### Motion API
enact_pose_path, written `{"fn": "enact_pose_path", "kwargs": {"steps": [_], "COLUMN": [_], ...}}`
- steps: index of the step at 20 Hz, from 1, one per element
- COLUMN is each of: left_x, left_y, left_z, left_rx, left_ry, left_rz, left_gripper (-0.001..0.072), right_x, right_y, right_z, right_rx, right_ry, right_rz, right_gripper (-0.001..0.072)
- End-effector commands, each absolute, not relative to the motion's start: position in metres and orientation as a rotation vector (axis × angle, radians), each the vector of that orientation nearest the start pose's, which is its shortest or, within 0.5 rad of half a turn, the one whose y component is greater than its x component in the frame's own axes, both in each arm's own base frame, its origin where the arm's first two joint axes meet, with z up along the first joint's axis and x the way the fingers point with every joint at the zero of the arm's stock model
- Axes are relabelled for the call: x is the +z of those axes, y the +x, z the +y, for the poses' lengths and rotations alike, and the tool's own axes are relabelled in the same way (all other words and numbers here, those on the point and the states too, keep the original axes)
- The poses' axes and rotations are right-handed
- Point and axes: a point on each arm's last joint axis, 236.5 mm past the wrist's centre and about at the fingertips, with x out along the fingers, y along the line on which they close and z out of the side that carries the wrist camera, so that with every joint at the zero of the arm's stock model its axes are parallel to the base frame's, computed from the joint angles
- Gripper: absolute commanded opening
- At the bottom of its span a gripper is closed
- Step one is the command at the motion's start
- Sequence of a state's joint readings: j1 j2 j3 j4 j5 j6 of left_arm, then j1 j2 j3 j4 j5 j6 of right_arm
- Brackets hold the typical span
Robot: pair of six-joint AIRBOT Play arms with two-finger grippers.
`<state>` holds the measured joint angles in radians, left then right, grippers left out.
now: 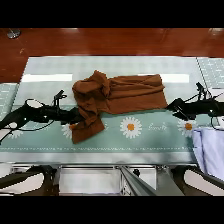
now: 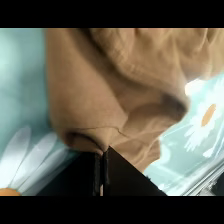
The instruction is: Fold the shirts.
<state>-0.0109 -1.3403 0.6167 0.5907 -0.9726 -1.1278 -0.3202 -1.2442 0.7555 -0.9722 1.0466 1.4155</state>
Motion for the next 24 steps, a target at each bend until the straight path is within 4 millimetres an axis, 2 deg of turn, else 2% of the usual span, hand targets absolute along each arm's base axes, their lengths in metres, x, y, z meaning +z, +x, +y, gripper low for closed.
{"fn": "enact_pose_path", "kwargs": {"steps": [1, 5, 8, 14, 15, 16, 17, 18, 20, 21, 23, 24], "left_x": [-0.084, -0.075, -0.073, -0.073, -0.069, -0.061, -0.052, -0.039, -0.002, 0.024, 0.098, 0.14], "left_y": [0.29, 0.302, 0.303, 0.304, 0.307, 0.312, 0.318, 0.326, 0.347, 0.361, 0.393, 0.405], "left_z": [-0.172, -0.172, -0.173, -0.172, -0.171, -0.169, -0.167, -0.167, -0.165, -0.165, -0.166, -0.163], "left_rx": [-0.503, -0.515, -0.516, -0.517, -0.525, -0.536, -0.553, -0.579, -0.639, -0.668, -0.724, -0.744], "left_ry": [-0.726, -0.716, -0.717, -0.717, -0.719, -0.723, -0.723, -0.718, -0.69, -0.669, -0.638, -0.586], "left_rz": [1.421, 1.39, 1.388, 1.385, 1.379, 1.367, 1.353, 1.334, 1.266, 1.204, 1.015, 0.911], "left_gripper": [0.0023, 0.0022, 0.0023, 0.0023, 0.0023, 0.0023, 0.0023, 0.0023, 0.0023, 0.0023, 0.0023, 0.0023], "right_x": [-0.082, -0.084, -0.093, -0.102, -0.1, -0.097, -0.091, -0.083, -0.052, -0.027, 0.053, 0.104], "right_y": [0.328, 0.348, 0.366, 0.402, 0.406, 0.41, 0.416, 0.42, 0.43, 0.439, 0.467, 0.476], "right_z": [0.013, 0.015, 0.022, 0.057, 0.063, 0.068, 0.072, 0.075, 0.081, 0.081, 0.078, 0.076], "right_rx": [0.002, 0.009, 0.011, 0.083, 0.103, 0.122, 0.162, 0.191, 0.252, 0.279, 0.324, 0.347], "right_ry": [0.749, 0.755, 0.749, 0.732, 0.727, 0.708, 0.664, 0.64, 0.608, 0.584, 0.511, 0.459], "right_rz": [1.362, 1.369, 1.399, 1.475, 1.484, 1.484, 1.465, 1.453, 1.438, 1.396, 1.203, 1.083], "right_gripper": [0.0614, 0.0614, 0.0614, 0.0614, 0.0568, 0.0372, 0.0021, 0.0028, 0.0028, 0.0028, 0.0028, 0.0028]}}
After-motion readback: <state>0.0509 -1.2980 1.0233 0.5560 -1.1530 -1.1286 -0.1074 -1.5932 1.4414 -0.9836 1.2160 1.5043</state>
